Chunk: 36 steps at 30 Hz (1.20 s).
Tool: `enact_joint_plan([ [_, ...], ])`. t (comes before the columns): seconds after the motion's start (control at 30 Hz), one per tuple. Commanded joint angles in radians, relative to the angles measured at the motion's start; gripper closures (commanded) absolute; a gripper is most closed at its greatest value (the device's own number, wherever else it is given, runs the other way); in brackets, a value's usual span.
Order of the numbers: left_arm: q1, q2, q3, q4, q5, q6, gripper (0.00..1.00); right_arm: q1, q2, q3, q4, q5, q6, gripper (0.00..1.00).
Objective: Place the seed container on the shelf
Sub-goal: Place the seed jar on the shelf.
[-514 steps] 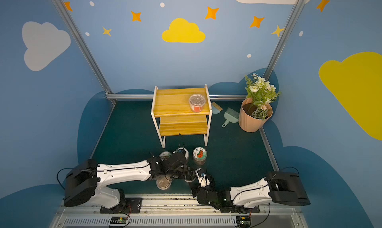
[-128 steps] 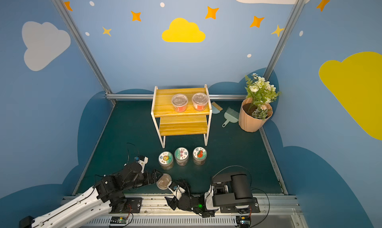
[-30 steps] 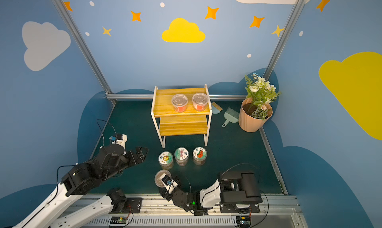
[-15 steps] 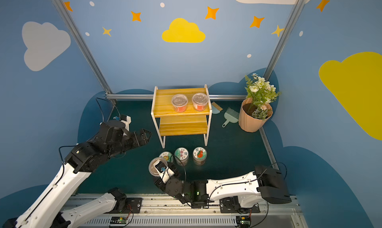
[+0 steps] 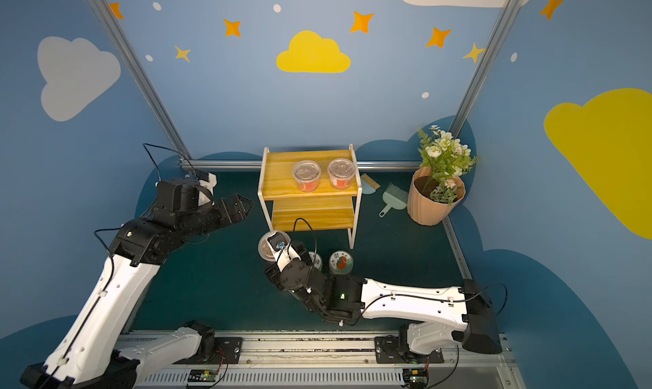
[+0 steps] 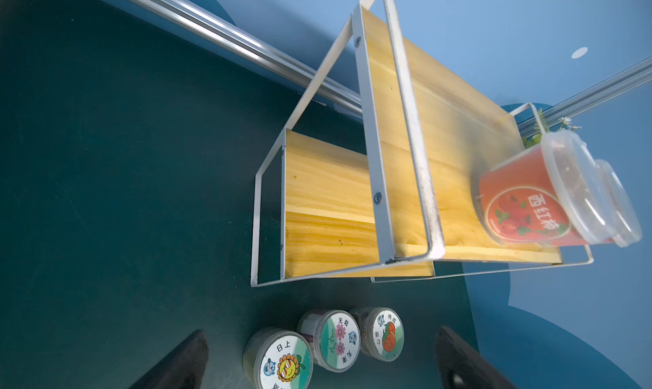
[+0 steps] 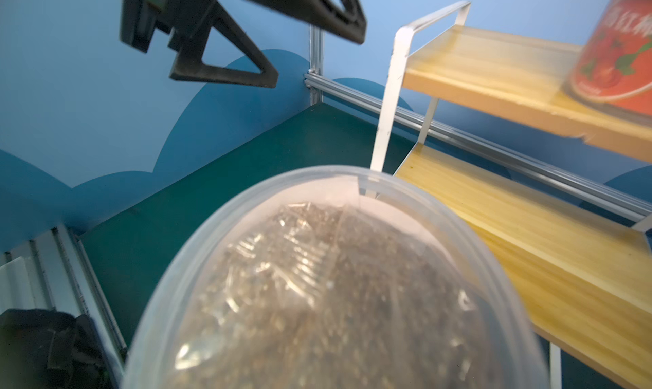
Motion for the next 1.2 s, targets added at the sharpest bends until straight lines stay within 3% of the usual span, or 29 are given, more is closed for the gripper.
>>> enact_joint_plan([
  [0.0, 0.024, -0.003, 0.026, 0.028, 0.056, 0.027, 0.0, -0.038, 0.018, 0.084, -0.021, -0.007, -0.049, 0.4],
  [0.47, 0.054, -0.006, -0.023, 0.066, 0.121, 0.03, 0.0, -0.21, 0.183, 0.387, -0.07, -0.072, -0.038, 0.42],
  [0.93, 0.079, -0.026, -0.052, 0.098, 0.141, 0.035, 0.0, -0.303, 0.366, 0.617, -0.152, -0.075, 0.038, 0.41],
  [1.17, 0.09, -0.029, -0.041, 0.094, 0.162, 0.043, 0.0, -0.332, 0.418, 0.66, -0.155, -0.064, 0.057, 0.41],
])
